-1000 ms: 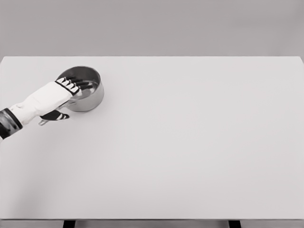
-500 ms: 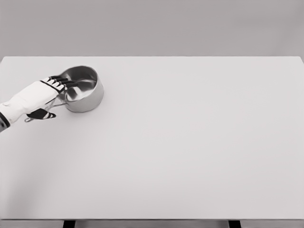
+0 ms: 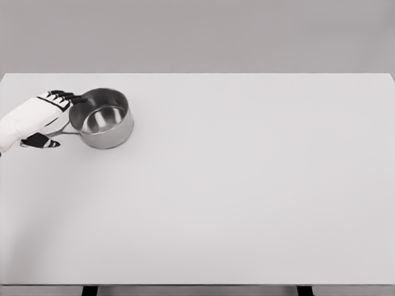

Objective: Rotate pot handle

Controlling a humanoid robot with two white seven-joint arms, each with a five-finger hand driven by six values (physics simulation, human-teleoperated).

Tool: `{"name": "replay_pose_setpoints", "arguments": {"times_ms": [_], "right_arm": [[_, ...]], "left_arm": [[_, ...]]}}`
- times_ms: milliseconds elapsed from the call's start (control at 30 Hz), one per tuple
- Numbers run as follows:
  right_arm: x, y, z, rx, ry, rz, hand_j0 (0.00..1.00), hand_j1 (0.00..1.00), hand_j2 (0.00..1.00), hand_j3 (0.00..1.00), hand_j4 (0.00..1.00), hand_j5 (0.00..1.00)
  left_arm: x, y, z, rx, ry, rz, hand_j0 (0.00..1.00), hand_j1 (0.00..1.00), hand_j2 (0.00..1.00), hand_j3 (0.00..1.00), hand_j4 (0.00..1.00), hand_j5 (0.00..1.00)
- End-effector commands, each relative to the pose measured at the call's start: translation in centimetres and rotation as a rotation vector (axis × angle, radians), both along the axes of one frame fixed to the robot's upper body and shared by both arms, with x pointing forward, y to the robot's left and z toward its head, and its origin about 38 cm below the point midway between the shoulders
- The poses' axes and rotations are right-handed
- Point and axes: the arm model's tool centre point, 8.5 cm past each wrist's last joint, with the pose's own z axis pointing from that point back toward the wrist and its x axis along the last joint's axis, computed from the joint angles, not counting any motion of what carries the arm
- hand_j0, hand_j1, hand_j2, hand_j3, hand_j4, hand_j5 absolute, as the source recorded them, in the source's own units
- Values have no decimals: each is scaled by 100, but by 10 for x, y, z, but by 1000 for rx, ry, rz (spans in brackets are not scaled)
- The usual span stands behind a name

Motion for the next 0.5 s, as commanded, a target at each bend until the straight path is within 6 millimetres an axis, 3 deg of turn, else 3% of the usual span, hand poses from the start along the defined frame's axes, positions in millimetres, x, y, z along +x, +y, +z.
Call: {"name": "replay_pose_setpoints", "arguments": {"times_ms": [0, 467], "right_arm": [[0, 0, 0, 0, 0, -1, 100, 100, 100, 100, 100, 100], [0, 0, 0, 0, 0, -1, 100, 100, 100, 100, 100, 100]], "left_arm": [[0, 3, -2, -8, 6, 9, 100, 100, 100, 100, 100, 100], [6, 18, 0, -19, 10, 53, 100, 100, 100, 100, 100, 100]]}}
